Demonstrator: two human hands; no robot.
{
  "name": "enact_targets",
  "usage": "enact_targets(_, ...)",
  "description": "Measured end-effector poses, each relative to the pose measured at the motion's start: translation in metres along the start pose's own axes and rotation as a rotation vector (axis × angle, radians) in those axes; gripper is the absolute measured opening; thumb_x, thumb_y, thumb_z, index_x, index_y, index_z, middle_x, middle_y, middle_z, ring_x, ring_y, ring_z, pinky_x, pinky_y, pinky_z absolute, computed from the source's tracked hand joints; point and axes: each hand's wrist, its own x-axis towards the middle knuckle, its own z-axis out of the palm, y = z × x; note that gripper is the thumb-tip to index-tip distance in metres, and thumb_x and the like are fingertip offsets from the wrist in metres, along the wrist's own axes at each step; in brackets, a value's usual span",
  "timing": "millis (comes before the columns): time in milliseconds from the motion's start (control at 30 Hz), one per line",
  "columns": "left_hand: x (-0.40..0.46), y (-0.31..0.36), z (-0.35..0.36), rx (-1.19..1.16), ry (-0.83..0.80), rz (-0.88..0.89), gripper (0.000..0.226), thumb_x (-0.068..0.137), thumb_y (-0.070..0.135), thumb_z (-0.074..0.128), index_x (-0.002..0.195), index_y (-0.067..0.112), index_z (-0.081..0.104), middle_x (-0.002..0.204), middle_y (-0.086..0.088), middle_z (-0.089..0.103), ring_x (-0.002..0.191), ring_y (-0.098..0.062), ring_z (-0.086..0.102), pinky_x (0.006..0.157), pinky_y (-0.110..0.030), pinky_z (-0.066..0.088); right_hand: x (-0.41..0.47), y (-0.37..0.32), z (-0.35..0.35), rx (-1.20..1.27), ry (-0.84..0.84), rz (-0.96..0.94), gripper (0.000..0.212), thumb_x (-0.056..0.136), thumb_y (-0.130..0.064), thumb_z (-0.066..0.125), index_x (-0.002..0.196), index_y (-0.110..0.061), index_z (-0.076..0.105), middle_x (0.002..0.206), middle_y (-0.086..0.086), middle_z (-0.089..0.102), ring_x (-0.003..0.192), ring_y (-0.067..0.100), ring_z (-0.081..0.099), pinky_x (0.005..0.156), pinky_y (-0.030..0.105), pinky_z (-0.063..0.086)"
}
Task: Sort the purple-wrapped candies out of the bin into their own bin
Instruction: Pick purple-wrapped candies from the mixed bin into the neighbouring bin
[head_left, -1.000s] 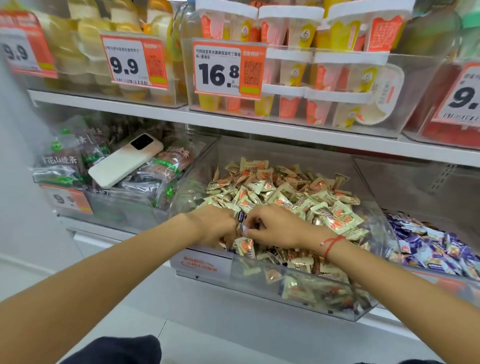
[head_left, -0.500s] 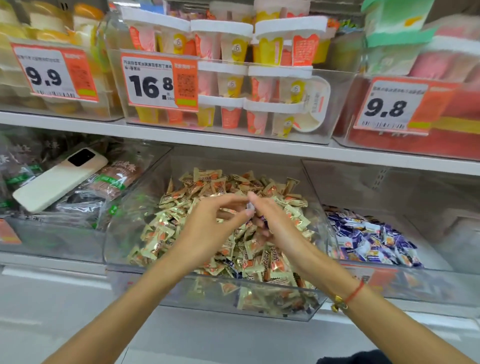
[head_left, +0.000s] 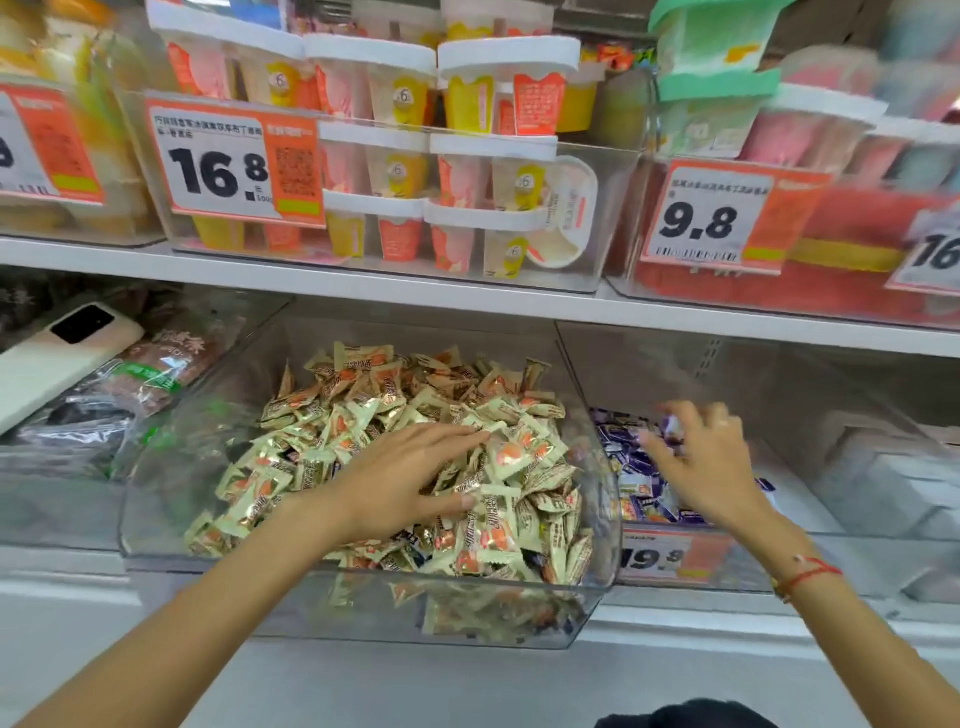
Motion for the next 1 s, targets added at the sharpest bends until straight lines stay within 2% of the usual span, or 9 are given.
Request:
enact_targets(67,-0.001,-0.011,-0.005,0.059,0.034,-0.036,0.063,0.093,0.055,0.044,0.148,0.042,0.018,0.155,0.015,0.019,0.142,-0.007,0.017,0.116,-0.034,0.015,0.005,0.005,0.009,-0.193,-0.358,0.049,0.06,0.096,-0.056,0.031,0.148,-0.027,0.027,0.15,0.013,0.026,0.138,0.032,0.024,0.11,0.043,0.021)
enact_targets(133,-0.008,-0.021,-0.01,0.094,0.055,-0.081,0.058,0.094,0.05,0.047,0.147,0.039,0.025,0.153,0.014,0.026,0.14,-0.008,0.022,0.115,-0.033,0.02,0.008,0.004,0.009,-0.231,-0.475,0.024,0.062,0.096,-0.06,0.02,0.152,-0.034,0.013,0.159,0.003,0.013,0.145,0.026,0.014,0.115,0.043,0.011)
enact_targets(267,-0.047,-0.028,-0.02,0.004,0.243,-0.153,0.055,0.093,0.046,0.051,0.144,0.036,0.033,0.148,0.018,0.034,0.136,-0.005,0.032,0.111,-0.029,0.027,0.001,-0.003,-0.004,-0.157,-0.114,-0.134,0.061,0.09,-0.056,0.032,0.138,-0.022,0.047,0.141,0.009,0.048,0.127,0.033,0.043,0.103,0.049,0.037)
enact_targets(400,-0.092,-0.04,-0.026,0.033,0.599,-0.256,0.037,0.089,0.034,0.06,0.126,0.036,0.057,0.127,0.021,0.054,0.119,-0.006,0.05,0.091,-0.035,0.047,-0.029,-0.059,-0.017,0.215,0.188,-0.51,0.022,0.094,-0.029,0.057,0.113,-0.022,0.063,0.11,-0.005,0.062,0.107,0.016,0.052,0.087,0.025,0.041)
enact_targets(467,-0.107,-0.05,-0.026,0.056,0.762,-0.32,0.03,0.088,0.025,0.064,0.118,0.029,0.064,0.12,0.014,0.06,0.111,-0.012,0.055,0.084,-0.035,0.048,-0.039,-0.1,-0.018,0.276,0.117,-0.666,0.023,0.092,-0.036,0.053,0.108,-0.025,0.066,0.104,-0.014,0.061,0.104,0.006,0.051,0.081,0.016,0.041)
enact_targets(633,-0.13,-0.071,-0.021,0.04,0.943,-0.497,0.037,0.086,0.012,0.063,0.122,0.021,0.061,0.119,0.004,0.061,0.108,-0.022,0.055,0.081,-0.041,0.049,-0.035,-0.191,0.021,0.158,-0.265,-0.971,0.025,0.093,-0.039,0.05,0.115,-0.034,0.062,0.109,-0.019,0.061,0.107,-0.003,0.048,0.093,0.019,0.041)
enact_targets(767,-0.136,-0.075,-0.014,-0.076,0.939,-0.629,0.032,0.09,0.031,0.056,0.122,0.027,0.06,0.11,0.011,0.062,0.1,-0.015,0.057,0.068,-0.033,0.048,-0.028,-0.249,0.07,0.031,-0.434,-1.197,0.036,0.097,-0.037,0.051,0.131,-0.028,0.053,0.134,-0.007,0.053,0.126,0.008,0.043,0.11,0.03,0.033)
enact_targets(933,-0.135,-0.072,-0.007,-0.139,0.928,-0.691,0.033,0.091,0.044,0.047,0.121,0.035,0.06,0.106,0.013,0.066,0.095,-0.016,0.063,0.068,-0.036,0.053,-0.025,-0.285,0.117,-0.132,-0.518,-1.097,0.071,0.083,-0.075,0.038,0.137,-0.029,0.039,0.155,0.008,0.024,0.145,0.023,0.015,0.118,0.041,0.008)
enact_targets(1000,-0.135,-0.073,-0.006,-0.119,0.933,-0.689,0.032,0.092,0.041,0.049,0.121,0.034,0.061,0.109,0.011,0.067,0.095,-0.018,0.064,0.067,-0.032,0.05,-0.025,-0.282,0.121,-0.193,-0.546,-1.146,0.069,0.08,-0.077,0.041,0.134,-0.034,0.04,0.154,0.009,0.024,0.144,0.024,0.016,0.117,0.041,0.007)
